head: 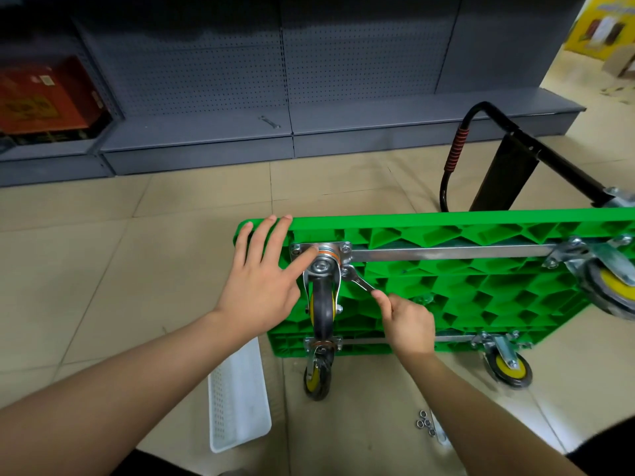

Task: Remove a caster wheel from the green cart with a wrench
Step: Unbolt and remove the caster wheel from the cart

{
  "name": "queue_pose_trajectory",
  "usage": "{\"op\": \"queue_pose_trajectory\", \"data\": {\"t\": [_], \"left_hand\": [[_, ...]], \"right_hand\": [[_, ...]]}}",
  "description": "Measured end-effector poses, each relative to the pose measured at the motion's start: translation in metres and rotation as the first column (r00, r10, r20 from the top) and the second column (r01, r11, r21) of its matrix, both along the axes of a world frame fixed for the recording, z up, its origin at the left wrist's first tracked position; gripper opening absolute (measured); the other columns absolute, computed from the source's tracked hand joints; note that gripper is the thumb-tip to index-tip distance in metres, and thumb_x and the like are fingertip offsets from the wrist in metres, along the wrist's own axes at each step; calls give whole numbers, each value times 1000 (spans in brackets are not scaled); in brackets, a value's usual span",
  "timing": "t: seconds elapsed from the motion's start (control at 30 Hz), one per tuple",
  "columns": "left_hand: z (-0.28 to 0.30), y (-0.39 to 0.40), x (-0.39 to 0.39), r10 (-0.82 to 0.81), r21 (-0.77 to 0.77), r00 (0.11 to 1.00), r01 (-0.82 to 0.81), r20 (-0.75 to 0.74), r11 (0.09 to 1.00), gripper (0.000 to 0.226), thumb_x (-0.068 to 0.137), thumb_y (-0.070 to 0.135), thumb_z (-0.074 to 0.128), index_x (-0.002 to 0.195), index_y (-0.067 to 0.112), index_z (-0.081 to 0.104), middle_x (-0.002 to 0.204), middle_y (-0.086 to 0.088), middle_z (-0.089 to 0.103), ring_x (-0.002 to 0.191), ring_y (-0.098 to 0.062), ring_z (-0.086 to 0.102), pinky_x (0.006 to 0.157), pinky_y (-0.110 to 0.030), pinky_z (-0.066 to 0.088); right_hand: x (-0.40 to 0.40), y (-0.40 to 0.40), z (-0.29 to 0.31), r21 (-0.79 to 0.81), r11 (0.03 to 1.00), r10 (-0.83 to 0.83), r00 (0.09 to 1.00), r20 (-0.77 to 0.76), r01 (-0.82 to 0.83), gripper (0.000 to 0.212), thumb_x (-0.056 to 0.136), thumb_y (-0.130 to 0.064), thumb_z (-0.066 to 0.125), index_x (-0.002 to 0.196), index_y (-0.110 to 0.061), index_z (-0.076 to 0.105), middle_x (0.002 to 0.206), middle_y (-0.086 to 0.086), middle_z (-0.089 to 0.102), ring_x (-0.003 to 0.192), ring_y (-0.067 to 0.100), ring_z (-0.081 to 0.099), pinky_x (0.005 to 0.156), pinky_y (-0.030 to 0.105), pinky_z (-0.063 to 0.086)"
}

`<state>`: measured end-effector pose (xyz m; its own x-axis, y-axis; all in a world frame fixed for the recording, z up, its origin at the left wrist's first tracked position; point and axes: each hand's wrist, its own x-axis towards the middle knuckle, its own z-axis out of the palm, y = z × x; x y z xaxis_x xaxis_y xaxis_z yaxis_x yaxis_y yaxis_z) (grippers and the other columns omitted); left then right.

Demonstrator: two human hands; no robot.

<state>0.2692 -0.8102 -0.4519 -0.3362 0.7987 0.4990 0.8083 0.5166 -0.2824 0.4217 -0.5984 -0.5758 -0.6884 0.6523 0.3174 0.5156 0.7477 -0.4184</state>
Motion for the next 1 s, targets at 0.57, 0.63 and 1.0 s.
{"op": "queue_pose_trajectory", "data": {"t": [0.57,0.63,1.0], "left_hand": [[1,3,-1,36,-49,999,-35,10,998,60,81,26,61,140,31,54,157,-27,30,144,-49,28,117,-66,18],[1,3,-1,36,-53,999,-35,11,998,61,81,26,61,141,31,53,157,-27,30,144,-48,28,117,-66,18],[3,4,-1,25,-43,999,-24,33,999,59,81,23,61,139,31,55,156,-27,31,144,-49,29,116,-66,19]], "right_hand": [[11,48,49,336,924,175,983,51,-182,60,90,-67,38,53,-21,30,39,6,44,33,33,46,42,23,24],[8,56,58,395,894,197,978,73,-210,60,89,-68,38,52,-21,29,39,6,43,32,34,45,43,22,24],[-10,61,95,558,765,201,942,268,-322,58,69,-56,82,42,-15,51,38,5,48,30,27,51,45,22,23]]}}
